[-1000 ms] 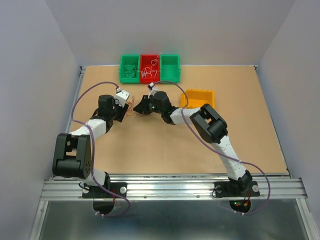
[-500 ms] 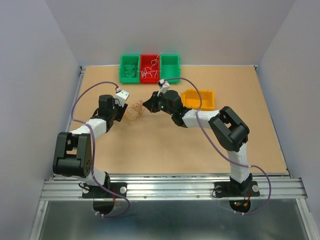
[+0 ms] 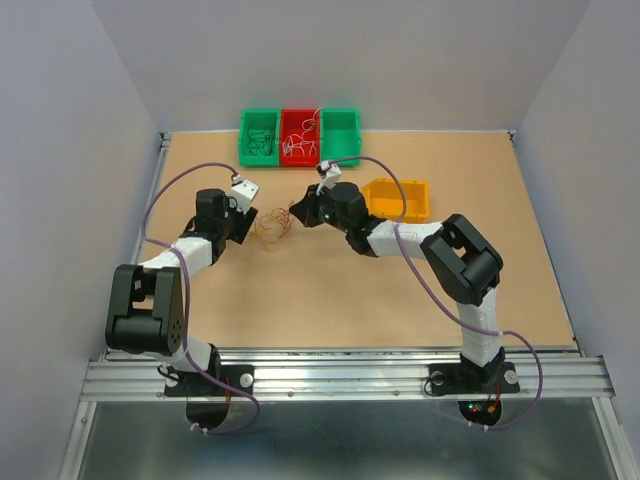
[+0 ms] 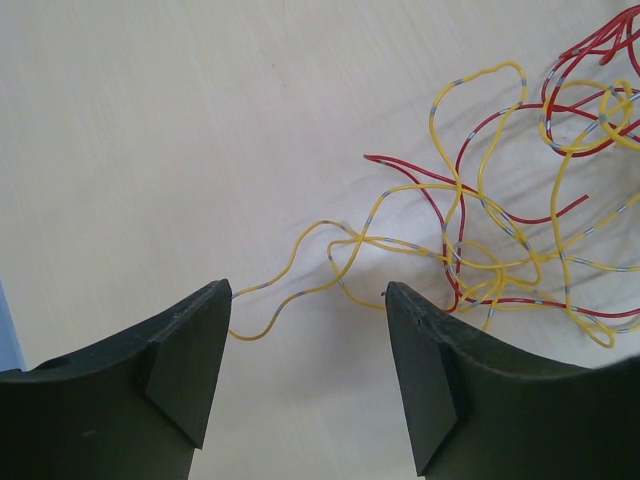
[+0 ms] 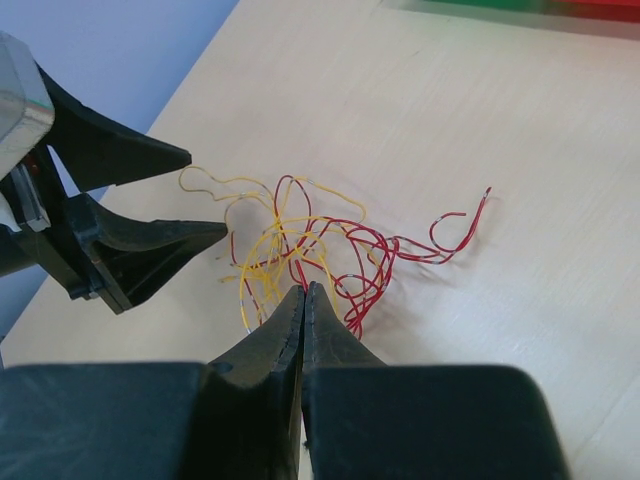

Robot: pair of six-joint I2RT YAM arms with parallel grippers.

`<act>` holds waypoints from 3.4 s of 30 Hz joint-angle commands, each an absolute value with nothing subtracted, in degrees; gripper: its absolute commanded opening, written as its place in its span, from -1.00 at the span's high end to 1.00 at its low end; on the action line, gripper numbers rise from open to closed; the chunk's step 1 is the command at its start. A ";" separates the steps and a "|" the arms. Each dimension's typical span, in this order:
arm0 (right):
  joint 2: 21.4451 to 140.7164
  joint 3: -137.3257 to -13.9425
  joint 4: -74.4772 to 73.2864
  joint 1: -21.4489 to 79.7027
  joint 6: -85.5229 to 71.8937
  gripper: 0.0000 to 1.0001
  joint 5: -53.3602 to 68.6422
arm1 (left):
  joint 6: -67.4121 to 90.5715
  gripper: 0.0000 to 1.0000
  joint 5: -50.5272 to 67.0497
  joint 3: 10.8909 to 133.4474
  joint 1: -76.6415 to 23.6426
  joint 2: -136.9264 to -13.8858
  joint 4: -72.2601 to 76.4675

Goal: Untangle the cables

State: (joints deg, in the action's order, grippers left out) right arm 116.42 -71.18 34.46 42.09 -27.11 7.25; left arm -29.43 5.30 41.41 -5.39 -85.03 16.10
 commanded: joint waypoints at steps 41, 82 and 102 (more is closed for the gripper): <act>44.64 -30.84 17.67 40.17 -13.37 0.98 -20.94 | -20.56 1.00 24.32 41.84 15.21 -69.88 20.31; 117.59 -75.32 53.17 50.98 -1.40 0.19 22.41 | 2.80 1.00 49.14 91.73 -5.10 -58.44 2.02; 80.03 -39.76 48.79 47.91 -10.44 0.99 -18.95 | -0.18 1.00 0.88 99.14 3.24 -66.79 9.14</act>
State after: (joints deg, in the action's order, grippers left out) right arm 91.29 -46.13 49.41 50.19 -6.31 -1.67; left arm -0.97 10.37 97.65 -1.34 -67.68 1.61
